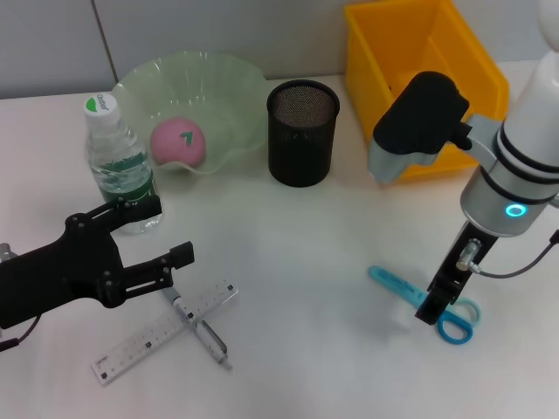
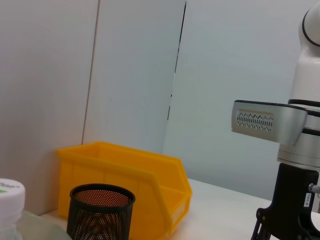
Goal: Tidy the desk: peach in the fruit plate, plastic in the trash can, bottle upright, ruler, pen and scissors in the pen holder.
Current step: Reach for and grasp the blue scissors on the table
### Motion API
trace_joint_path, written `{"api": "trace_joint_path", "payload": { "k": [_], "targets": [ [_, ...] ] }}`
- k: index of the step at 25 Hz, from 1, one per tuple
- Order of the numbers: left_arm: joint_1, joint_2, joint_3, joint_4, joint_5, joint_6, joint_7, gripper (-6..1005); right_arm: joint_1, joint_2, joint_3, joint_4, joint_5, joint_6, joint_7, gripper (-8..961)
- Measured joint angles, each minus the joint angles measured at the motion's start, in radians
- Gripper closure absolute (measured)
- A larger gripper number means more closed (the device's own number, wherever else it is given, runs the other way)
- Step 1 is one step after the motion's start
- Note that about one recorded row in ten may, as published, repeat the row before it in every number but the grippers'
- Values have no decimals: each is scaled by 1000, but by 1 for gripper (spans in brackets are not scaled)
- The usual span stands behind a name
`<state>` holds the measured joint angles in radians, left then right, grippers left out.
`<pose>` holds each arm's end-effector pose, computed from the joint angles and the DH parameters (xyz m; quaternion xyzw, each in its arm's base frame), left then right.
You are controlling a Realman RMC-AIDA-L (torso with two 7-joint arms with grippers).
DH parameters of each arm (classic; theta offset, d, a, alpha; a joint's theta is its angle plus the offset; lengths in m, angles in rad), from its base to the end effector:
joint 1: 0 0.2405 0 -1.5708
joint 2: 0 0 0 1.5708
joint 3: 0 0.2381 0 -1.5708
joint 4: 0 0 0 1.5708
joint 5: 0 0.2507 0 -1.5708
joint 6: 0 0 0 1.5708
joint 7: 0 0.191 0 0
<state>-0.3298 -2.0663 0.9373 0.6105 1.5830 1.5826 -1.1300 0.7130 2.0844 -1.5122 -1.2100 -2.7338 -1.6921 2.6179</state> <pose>-0.2636 0.3294 -0.0324 -0.9123 -0.1612 -0.3353 0.1714 0.1907 0.3706 -0.0536 -0.8856 0.3114 -0.3223 0.1223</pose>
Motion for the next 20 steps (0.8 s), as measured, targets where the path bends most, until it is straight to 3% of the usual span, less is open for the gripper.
{"api": "trace_joint_path", "payload": {
  "k": [15,20],
  "targets": [
    [-2,-1,0,0,0,-6,3,156,0,0,-55,30,30,45,-2,195],
    [-2,-1,0,0,-1,-6,2,155,0,0,-56,46,30,55,-2,280]
  ]
}}
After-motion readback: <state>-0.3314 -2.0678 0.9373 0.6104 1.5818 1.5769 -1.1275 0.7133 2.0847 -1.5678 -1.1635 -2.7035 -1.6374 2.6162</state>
